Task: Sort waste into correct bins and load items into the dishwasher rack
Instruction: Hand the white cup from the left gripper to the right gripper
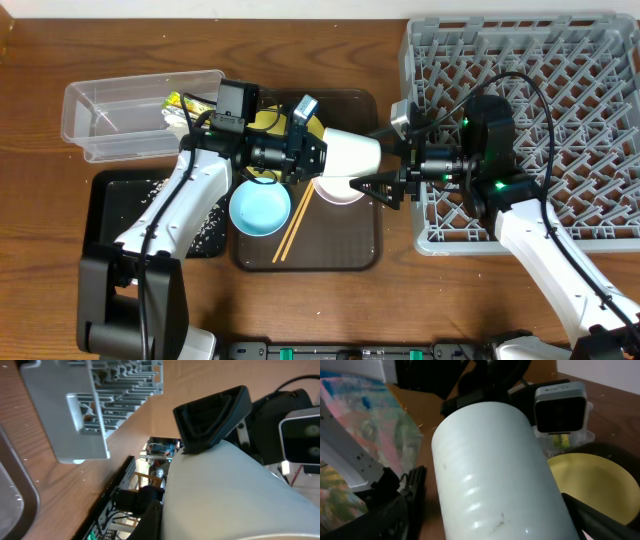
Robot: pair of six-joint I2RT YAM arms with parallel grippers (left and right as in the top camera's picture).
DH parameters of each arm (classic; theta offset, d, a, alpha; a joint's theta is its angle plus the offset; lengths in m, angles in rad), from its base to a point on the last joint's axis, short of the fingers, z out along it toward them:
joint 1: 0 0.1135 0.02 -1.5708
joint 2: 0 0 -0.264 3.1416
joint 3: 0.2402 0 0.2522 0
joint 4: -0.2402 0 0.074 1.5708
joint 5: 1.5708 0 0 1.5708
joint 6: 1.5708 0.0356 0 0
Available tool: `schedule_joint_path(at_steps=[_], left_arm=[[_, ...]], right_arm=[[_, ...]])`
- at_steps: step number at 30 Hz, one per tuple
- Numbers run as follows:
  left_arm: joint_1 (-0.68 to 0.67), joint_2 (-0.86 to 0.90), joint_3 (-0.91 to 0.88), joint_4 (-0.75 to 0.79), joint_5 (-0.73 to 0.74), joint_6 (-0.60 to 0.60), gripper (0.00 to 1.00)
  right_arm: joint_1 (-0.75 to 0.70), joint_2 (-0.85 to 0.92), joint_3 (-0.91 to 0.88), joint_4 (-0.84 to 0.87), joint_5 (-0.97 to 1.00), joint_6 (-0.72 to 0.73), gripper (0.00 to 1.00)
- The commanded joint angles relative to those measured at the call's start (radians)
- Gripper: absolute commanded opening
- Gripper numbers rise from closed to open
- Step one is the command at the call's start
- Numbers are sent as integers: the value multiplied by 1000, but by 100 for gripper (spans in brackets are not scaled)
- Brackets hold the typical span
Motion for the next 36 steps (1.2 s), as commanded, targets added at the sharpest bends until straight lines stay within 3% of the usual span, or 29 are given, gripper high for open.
schedule_joint_path(at_steps=[1, 15, 25, 32, 34, 36], left_arm=[[-6, 2, -1, 11, 54, 2, 6], [-6, 2, -1, 17, 84, 1, 6], [-6, 2, -1, 18, 83, 1, 6], [-6, 2, -1, 17, 83, 1, 6], [-6, 2, -1, 18, 83, 1, 6], [-6, 2, -1, 18, 82, 2, 6]], right_arm=[[9, 4, 11, 0, -80, -8, 88], [8, 4, 11, 35, -75, -8, 70], [8, 4, 11, 58, -75, -8, 75], [8, 4, 11, 103, -76, -7, 69], [8, 4, 11, 105, -76, -7, 59], [8, 4, 11, 104, -76, -7, 57]])
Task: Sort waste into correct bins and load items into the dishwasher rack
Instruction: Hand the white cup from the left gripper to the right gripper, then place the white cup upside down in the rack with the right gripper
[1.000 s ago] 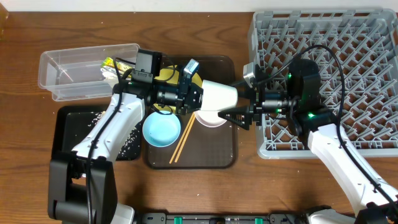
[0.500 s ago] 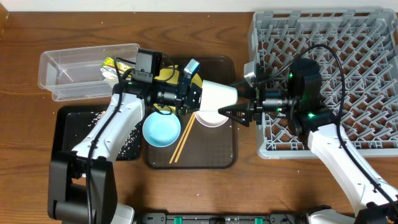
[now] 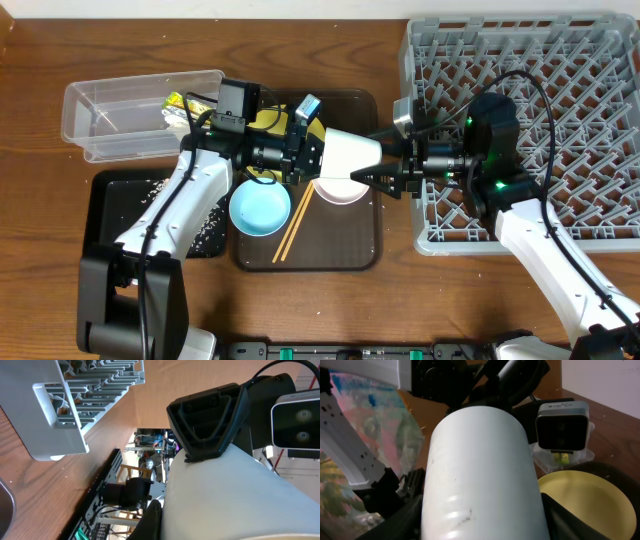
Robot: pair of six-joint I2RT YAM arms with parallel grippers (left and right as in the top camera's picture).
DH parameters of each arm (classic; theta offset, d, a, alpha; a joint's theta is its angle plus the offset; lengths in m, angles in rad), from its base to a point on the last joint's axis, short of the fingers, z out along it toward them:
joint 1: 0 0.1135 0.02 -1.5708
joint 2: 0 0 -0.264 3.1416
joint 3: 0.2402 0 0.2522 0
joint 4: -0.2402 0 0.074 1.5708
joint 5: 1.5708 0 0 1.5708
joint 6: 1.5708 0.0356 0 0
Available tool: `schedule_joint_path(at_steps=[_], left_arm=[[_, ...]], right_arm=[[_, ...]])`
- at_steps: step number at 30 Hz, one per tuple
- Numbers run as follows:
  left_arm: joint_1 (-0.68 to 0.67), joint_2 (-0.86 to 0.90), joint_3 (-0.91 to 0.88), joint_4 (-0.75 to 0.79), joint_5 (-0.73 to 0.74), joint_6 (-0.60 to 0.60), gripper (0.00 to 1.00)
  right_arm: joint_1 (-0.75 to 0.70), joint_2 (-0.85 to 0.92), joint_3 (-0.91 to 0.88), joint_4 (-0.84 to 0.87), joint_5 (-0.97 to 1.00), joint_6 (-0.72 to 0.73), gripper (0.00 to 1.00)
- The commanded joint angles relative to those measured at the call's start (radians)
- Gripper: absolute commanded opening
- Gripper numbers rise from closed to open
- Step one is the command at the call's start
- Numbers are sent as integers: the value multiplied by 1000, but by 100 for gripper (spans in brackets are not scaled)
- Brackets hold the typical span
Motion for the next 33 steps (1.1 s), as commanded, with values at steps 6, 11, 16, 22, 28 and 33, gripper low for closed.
schedule_joint_path(at_steps=[6, 11, 16, 22, 28, 33], left_arm=[[0, 2, -2, 1, -79, 42, 23], [12, 2, -1, -3, -211, 72, 31], [80, -15, -1, -60, -279, 140, 32], [199, -92, -1, -301, -571, 322, 34], [287, -207, -1, -459, -828, 396, 34], [319, -303, -1, -541, -1000, 396, 34]], right_arm=[[10, 3, 11, -12, -42, -11, 38], [10, 3, 11, -80, 46, 10, 27], [-20, 3, 11, -182, 236, 11, 11], [-103, -9, 15, -263, 307, 11, 1], [-174, -67, 80, -486, 479, 11, 1], [-219, -102, 215, -762, 713, 11, 1]])
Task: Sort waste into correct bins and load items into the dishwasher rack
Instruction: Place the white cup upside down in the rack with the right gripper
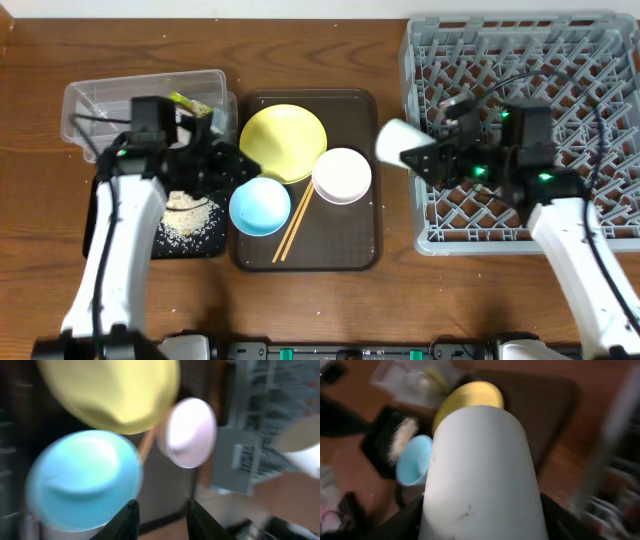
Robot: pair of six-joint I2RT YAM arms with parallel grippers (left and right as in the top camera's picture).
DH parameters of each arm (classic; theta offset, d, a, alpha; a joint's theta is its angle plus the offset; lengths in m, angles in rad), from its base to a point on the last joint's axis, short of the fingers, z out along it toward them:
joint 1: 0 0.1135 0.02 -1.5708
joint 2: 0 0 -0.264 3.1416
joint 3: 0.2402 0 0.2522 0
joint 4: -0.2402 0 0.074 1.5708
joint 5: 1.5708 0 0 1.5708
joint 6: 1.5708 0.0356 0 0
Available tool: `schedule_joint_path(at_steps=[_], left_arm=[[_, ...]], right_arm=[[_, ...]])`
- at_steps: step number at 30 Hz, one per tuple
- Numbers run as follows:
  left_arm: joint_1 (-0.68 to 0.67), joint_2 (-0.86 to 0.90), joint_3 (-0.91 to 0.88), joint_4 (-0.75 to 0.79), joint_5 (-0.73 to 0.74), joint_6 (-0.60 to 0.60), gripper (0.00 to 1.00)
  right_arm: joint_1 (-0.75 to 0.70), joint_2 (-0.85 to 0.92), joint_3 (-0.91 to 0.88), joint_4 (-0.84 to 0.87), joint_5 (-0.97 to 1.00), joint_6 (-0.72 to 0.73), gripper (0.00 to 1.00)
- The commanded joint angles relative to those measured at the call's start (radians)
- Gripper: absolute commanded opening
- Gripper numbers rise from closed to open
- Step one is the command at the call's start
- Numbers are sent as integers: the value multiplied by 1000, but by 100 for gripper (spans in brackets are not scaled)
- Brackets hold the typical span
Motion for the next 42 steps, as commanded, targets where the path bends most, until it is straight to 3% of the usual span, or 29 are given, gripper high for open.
schedule_joint_path(at_steps=[1, 7, 14, 22, 34, 35, 39, 40, 42], left_arm=[[14, -59, 2, -30, -194, 38, 34], [14, -113, 2, -61, -312, 37, 39], [14, -114, 2, -62, -319, 37, 43], [14, -114, 2, -64, -318, 37, 43], [14, -114, 2, -64, -318, 35, 43], [14, -114, 2, -65, -318, 34, 43], [14, -114, 2, -68, -318, 34, 49], [14, -114, 2, -68, -318, 34, 50], [14, -114, 2, -68, -318, 34, 50]], right_arm=[[-34, -39, 122, -114, 235, -3, 1], [-56, -38, 274, -383, 628, 92, 1], [-141, -26, 301, -523, 878, 133, 1], [-284, 76, 298, -549, 843, 132, 1], [-296, 279, 298, -567, 835, 132, 3], [-296, 287, 298, -567, 834, 132, 7], [-296, 307, 298, -567, 789, 132, 80], [-296, 307, 298, -567, 771, 132, 91], [-296, 307, 298, -567, 747, 131, 95]])
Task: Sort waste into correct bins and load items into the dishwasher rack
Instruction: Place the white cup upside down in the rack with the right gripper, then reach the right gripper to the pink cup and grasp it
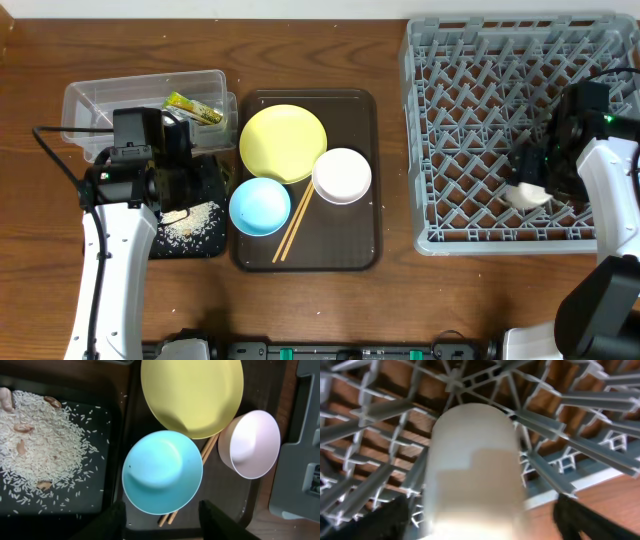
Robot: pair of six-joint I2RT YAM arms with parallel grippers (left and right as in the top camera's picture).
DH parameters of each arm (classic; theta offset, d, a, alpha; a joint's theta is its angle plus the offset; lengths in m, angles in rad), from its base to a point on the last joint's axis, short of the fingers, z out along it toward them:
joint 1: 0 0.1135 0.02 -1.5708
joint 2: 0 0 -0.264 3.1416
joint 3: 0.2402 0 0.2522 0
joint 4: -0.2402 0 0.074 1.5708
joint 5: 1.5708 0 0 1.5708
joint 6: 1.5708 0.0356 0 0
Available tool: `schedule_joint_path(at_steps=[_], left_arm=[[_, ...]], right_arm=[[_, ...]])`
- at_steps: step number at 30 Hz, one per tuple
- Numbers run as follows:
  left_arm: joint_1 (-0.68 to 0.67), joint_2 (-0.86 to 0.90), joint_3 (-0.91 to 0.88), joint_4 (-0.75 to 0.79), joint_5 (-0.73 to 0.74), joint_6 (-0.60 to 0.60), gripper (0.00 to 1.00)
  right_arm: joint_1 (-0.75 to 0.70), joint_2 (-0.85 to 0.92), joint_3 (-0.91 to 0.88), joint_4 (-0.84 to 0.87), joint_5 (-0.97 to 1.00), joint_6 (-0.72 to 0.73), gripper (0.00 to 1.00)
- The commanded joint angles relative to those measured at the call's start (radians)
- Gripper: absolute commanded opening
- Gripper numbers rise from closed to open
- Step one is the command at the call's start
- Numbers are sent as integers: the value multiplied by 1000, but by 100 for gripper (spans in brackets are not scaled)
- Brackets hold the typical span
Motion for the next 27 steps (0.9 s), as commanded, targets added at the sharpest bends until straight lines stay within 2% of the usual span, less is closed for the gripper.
schedule_joint_path(at_steps=[1, 7, 10, 15, 24, 27], left_arm=[[4, -7, 2, -4, -13, 13, 50], [4, -7, 2, -23, -13, 13, 54], [4, -7, 2, -41, -42, 13, 54], [4, -6, 2, -83, -141, 5, 55], [4, -6, 2, -97, -171, 5, 56], [4, -6, 2, -98, -170, 5, 56]], right_arm=[[-5, 3, 16, 2, -54, 8, 94], [2, -32, 60, 6, -147, 8, 90], [33, -73, 115, 39, -288, -22, 88], [157, -137, 135, 193, -527, -71, 84], [498, -52, 122, 309, -412, -71, 85], [576, 14, 122, 315, -323, -16, 83]])
